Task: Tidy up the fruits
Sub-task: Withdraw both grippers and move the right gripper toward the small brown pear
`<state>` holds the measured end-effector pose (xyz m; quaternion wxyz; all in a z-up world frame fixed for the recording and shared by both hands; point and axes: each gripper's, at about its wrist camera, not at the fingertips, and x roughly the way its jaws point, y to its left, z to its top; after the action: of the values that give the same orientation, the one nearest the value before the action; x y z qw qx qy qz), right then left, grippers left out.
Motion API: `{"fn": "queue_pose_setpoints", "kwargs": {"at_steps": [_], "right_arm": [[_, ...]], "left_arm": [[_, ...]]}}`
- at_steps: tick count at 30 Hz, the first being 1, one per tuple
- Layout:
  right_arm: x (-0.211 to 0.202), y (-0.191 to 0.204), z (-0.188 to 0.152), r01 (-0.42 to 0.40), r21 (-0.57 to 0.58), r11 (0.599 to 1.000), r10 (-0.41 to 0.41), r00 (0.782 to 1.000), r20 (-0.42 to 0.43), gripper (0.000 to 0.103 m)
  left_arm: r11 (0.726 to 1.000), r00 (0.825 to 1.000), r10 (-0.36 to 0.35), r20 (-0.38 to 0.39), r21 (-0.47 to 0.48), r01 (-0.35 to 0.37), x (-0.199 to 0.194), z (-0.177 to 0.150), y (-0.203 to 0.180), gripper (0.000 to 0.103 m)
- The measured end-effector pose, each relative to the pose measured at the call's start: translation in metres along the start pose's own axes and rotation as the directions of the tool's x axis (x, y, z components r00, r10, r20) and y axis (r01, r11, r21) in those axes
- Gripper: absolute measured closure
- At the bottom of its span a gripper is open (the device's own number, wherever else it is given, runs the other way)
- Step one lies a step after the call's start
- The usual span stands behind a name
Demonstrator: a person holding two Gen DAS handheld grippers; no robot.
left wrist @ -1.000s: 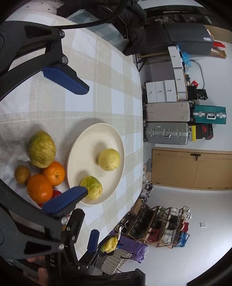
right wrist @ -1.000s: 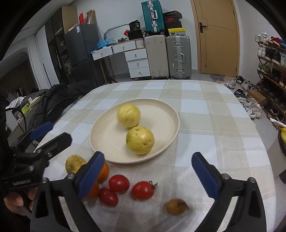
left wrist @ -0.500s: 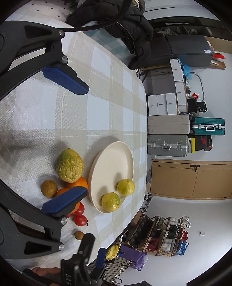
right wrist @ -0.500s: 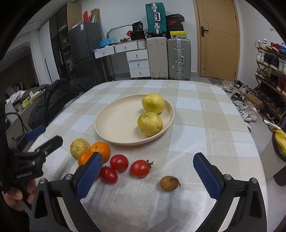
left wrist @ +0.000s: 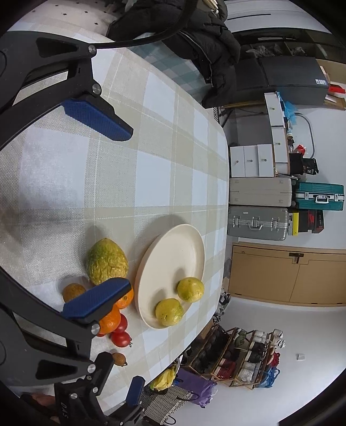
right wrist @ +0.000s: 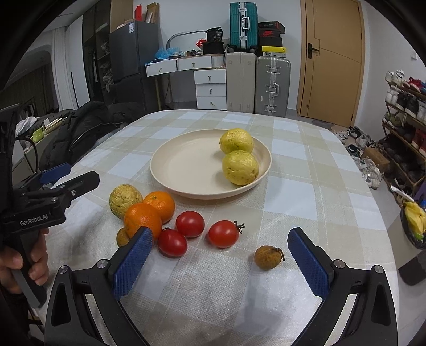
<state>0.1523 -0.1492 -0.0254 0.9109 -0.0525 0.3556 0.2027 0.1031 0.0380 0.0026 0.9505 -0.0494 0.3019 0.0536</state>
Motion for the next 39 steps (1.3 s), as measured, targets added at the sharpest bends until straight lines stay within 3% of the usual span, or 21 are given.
{"fn": "queue_pose_setpoints", "kwargs": {"at_steps": [19, 29, 39], "right_arm": [[0.012, -0.026, -0.012, 0.064, 0.079, 0.995, -0.057, 0.995, -0.086, 0.000], [0.020, -0.044, -0.018, 0.061, 0.137, 0.989, -0.042, 0.990, -0.137, 0.000], [0.038, -0.042, -0.018, 0.076, 0.110, 0.991, -0.050, 0.974, -0.222, 0.000]], "left_arm": [[0.998, 0.998, -0.029, -0.053, 0.055, 0.032, 0.007, -0.003, -0.013, 0.001], [0.996, 0.995, -0.040, -0.090, 0.080, 0.048, 0.016, -0.007, -0.018, 0.001], [0.994, 0.991, -0.048, -0.128, 0.091, 0.060, 0.022, -0.009, -0.022, 0.001]]}}
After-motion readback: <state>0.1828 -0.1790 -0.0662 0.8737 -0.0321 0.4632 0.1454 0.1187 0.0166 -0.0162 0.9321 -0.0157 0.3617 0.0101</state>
